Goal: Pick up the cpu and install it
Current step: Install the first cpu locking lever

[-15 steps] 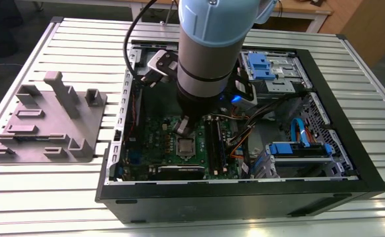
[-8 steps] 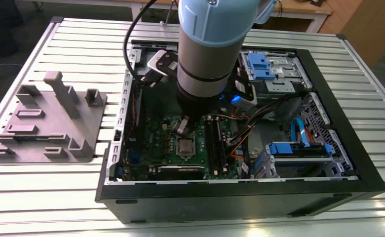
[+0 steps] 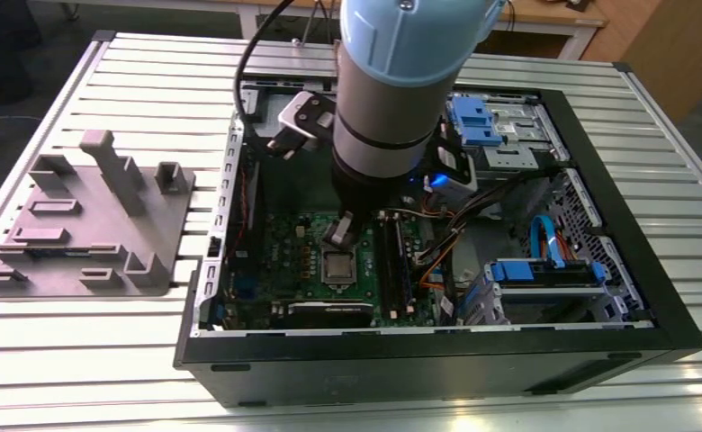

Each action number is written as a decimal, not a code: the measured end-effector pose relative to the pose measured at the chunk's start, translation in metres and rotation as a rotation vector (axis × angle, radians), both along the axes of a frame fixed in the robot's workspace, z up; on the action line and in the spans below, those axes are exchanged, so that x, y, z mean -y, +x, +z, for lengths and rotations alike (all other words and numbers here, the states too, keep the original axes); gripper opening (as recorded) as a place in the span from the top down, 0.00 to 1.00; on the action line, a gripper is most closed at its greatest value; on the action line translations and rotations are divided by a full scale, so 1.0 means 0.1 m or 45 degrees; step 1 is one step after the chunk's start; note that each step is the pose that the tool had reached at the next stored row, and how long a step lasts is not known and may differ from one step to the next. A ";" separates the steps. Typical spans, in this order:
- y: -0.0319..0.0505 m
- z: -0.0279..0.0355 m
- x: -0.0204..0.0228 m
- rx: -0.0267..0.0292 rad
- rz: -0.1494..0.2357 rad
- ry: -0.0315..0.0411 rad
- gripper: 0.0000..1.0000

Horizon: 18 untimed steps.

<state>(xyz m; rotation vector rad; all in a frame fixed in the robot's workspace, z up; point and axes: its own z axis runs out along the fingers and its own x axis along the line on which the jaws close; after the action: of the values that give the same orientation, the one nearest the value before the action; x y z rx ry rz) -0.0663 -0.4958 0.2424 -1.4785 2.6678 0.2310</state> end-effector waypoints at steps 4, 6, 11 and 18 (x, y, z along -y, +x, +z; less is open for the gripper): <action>0.076 0.000 -0.017 -0.0002 0.000 0.0001 0.90; 0.102 0.000 -0.047 -0.0001 0.000 0.0000 0.90; 0.184 -0.007 -0.145 -0.0006 0.000 0.0000 0.90; 0.253 -0.025 -0.311 -0.0008 0.000 -0.0003 0.90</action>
<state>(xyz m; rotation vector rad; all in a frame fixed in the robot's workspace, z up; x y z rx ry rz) -0.0410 -0.4647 0.2399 -1.4786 2.6684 0.2312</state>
